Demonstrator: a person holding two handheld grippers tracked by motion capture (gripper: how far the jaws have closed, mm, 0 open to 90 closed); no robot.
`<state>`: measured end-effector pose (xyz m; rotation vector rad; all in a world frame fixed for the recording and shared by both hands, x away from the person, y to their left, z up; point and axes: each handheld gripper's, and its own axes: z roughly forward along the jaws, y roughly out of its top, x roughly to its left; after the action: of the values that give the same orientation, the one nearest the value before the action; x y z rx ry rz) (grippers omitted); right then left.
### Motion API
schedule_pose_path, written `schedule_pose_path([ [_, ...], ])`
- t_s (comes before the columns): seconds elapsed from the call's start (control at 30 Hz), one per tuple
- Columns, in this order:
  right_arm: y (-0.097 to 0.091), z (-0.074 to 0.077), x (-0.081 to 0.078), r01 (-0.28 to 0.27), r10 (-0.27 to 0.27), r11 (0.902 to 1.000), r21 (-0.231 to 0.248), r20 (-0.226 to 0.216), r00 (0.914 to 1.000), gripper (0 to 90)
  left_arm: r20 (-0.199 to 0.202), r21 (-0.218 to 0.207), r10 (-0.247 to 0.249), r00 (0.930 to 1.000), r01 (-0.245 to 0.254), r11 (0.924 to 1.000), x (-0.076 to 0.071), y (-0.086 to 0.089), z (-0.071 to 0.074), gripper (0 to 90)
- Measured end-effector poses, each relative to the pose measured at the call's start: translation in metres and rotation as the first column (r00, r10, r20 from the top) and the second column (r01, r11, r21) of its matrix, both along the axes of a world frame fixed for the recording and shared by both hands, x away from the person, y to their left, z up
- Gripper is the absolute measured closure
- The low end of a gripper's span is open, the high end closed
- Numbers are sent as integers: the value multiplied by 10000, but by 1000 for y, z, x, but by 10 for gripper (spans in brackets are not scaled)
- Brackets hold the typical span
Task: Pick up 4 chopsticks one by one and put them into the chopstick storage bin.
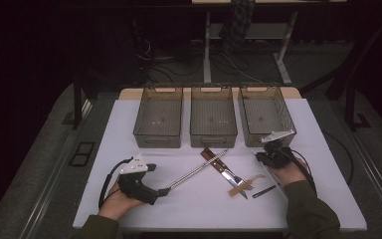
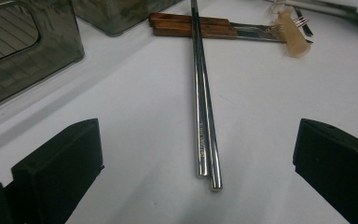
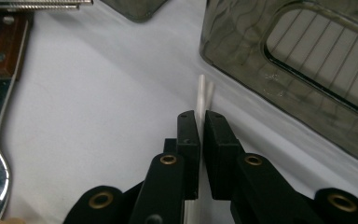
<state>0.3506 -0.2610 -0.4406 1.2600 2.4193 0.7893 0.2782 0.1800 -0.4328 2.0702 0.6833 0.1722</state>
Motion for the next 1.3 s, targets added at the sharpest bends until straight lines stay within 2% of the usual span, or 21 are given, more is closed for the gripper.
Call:
schedule_pose_path([
  [0.23,4,0,0,-577,582,9976,-386,122,9982,854,2,-12,-2,10000,2,10000,0,0,0,0],
  [0.53,2,0,0,-635,637,9978,-198,113,9979,835,6,-14,6,10000,-6,10000,0,0,0,0],
  [0.73,-3,-1,1,-453,452,9989,125,127,9989,704,-2,-29,-4,10000,4,10000,0,0,0,0],
  [1.13,-7,2,0,-343,323,9974,631,328,9989,513,5,-23,-11,10000,11,10000,0,0,0,0],
  [1.3,-9,2,0,-333,307,9966,755,347,9989,495,6,5,-20,10000,20,10000,0,0,0,0],
])
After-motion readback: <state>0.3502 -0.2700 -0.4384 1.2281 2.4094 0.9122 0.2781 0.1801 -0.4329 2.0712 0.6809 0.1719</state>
